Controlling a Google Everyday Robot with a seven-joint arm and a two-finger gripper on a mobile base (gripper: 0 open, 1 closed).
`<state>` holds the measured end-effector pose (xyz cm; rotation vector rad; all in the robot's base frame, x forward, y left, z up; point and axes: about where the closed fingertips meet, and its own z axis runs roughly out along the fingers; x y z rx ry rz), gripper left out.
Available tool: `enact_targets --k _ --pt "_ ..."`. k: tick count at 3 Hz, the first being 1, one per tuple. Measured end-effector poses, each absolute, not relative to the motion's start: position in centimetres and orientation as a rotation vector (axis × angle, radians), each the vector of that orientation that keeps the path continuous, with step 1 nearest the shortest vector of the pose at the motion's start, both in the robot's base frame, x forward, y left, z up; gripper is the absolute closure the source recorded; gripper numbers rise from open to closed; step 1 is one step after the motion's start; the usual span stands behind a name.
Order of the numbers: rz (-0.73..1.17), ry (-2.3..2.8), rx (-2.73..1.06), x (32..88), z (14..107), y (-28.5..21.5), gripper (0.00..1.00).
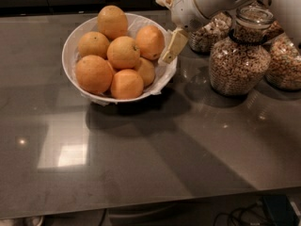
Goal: Pick orange from white bowl
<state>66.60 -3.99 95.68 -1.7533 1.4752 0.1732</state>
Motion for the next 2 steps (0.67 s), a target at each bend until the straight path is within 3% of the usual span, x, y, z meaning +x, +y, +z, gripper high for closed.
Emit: enact_targets --k 2 --pt "0.189 1.455 -1.768 66.31 95.79 -3.44 0.00"
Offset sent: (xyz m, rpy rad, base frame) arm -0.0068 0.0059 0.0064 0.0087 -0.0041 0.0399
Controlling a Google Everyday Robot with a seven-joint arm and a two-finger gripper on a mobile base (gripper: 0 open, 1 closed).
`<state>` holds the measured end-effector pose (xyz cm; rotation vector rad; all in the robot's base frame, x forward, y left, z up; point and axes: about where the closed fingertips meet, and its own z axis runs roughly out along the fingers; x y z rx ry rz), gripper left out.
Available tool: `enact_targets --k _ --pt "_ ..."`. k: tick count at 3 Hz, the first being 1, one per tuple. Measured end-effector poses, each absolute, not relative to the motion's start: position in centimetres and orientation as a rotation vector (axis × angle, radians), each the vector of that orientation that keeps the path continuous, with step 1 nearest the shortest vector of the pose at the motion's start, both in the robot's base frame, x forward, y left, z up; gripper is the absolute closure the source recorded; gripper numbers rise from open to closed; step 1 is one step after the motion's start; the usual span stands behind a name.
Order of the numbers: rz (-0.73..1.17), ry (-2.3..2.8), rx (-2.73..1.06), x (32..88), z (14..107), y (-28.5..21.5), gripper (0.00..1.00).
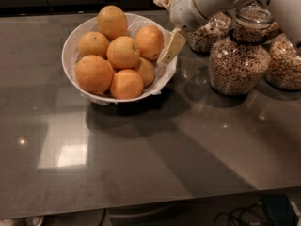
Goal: Pick orange from white bowl
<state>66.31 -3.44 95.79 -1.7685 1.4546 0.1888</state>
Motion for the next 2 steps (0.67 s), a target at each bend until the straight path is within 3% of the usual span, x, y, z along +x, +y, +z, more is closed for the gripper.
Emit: enact_targets --k 1,2 --pt "0.203 1.432 -1.795 66.19 95.69 -2.57 0.13" --pt "0.202 1.424 -1.812 66.16 95.66 -2.13 0.08"
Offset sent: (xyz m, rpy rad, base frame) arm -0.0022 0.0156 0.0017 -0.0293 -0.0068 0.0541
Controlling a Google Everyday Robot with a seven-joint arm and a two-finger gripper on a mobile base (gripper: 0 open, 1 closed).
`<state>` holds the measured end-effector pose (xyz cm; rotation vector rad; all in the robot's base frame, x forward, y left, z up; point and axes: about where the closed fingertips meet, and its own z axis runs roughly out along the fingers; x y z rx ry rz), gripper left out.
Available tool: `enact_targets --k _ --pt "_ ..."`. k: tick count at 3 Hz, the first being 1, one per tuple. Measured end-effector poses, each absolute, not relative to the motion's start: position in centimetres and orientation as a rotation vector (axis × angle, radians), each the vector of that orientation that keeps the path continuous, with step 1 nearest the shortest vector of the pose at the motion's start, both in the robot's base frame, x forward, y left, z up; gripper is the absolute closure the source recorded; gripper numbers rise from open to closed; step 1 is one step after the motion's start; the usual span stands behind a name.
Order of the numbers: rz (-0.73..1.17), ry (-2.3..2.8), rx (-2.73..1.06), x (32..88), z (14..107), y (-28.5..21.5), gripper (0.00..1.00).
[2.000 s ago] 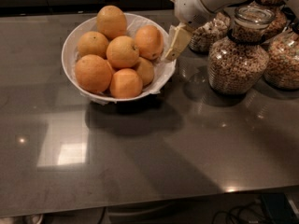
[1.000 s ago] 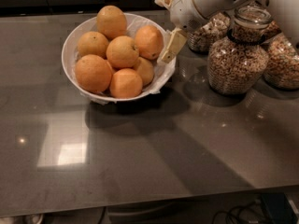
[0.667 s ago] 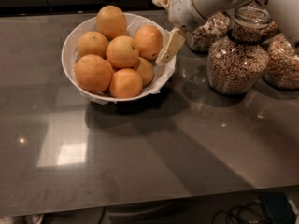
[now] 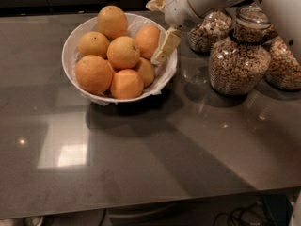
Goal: Pick orange from white bowl
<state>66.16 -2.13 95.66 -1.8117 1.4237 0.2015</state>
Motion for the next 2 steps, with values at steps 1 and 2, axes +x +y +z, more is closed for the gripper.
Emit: enact_targets --k 1,2 --pt "0.199 1.425 -1.825 66.32 95.38 -1.85 0.11" --pt "0.206 1.437 -1.835 66.67 94.75 -1.84 0.15"
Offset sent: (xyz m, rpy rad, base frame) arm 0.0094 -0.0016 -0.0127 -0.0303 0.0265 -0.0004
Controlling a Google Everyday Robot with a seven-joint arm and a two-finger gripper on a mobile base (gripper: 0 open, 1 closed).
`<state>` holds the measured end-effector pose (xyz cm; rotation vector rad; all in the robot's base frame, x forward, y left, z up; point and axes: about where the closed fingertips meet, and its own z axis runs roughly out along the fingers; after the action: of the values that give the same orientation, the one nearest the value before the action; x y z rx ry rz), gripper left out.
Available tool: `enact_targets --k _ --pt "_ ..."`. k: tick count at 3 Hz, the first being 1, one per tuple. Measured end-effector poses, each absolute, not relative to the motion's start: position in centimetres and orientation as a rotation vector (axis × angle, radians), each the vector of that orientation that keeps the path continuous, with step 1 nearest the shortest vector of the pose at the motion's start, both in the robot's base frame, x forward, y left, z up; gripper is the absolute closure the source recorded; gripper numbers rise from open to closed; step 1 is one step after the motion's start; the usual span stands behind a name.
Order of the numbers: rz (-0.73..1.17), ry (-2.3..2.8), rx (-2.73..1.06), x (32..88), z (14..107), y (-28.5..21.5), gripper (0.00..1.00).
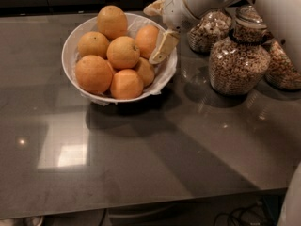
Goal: Pick orange from white bowl
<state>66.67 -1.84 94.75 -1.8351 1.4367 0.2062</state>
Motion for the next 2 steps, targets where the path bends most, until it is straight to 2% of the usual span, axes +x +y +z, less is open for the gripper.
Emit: enact_targets --k 1,2 --pt "0.210 1.453 -1.845 67.03 94.12 -2.09 0.29" --pt "0.223 1.461 -1.853 67.21 93.58 -2.28 0.32"
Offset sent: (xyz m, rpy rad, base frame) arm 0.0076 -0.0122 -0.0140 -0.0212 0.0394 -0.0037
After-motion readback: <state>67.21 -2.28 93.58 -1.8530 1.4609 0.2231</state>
